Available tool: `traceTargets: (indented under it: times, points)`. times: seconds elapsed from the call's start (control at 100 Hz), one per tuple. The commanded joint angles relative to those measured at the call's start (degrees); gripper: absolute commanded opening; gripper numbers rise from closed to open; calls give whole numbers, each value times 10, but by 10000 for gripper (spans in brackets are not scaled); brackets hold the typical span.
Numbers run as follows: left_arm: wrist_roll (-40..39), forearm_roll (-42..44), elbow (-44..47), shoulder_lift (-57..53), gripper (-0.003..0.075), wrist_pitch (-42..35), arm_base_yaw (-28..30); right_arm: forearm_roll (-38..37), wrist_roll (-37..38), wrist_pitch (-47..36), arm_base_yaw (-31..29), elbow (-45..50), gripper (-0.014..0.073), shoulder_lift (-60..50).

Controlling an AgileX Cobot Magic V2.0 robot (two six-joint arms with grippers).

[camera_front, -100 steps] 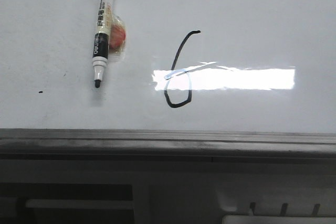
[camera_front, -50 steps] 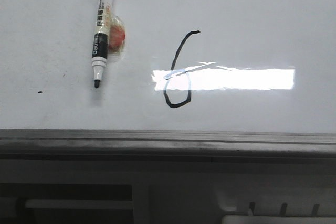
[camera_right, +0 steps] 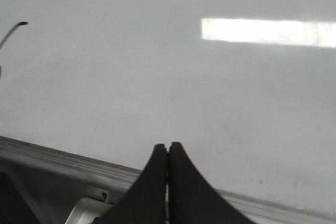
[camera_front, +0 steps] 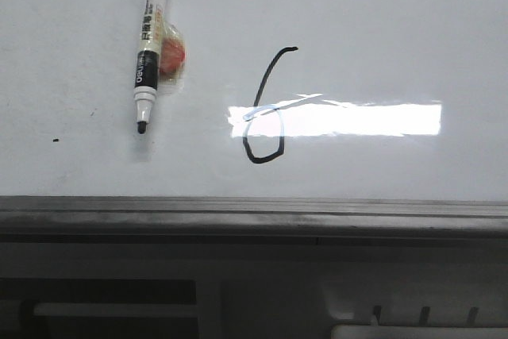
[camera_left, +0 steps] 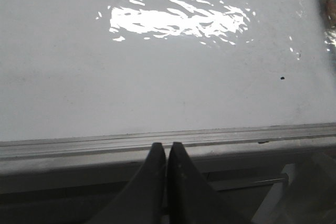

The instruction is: Write number 6 on whiteboard

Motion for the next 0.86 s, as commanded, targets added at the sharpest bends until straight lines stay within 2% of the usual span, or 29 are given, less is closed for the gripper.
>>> traceTargets:
  times: [0.0,0.05,0.11,0.24,0.41,0.54,0.85]
  points:
    - [-7,-1,25,-16,-19,-21,1,-29,56,-137,-24,52,-66,7]
    - [-7,-1,25,-16,-19,-21,1,-29,56,-186,-31,95,-66,7]
    - [-7,-1,25,-16,-19,-21,1,-44,56,-104,-32,87,-66,1]
    - [-7,-1,25,-16,-19,-21,1,-45,56,-42,-33,91,-66,1]
    - [-7,-1,25,-16,-19,-21,1,-42,56,-43,-33,91,-66,-2]
    - [-7,-1,25,-16,-19,-21,1,-42,56,-42,-36,91,-66,-52]
    - [-7,-2,25,-16,-19,-21,1,-45,56,-53,-59,91,-66,-48]
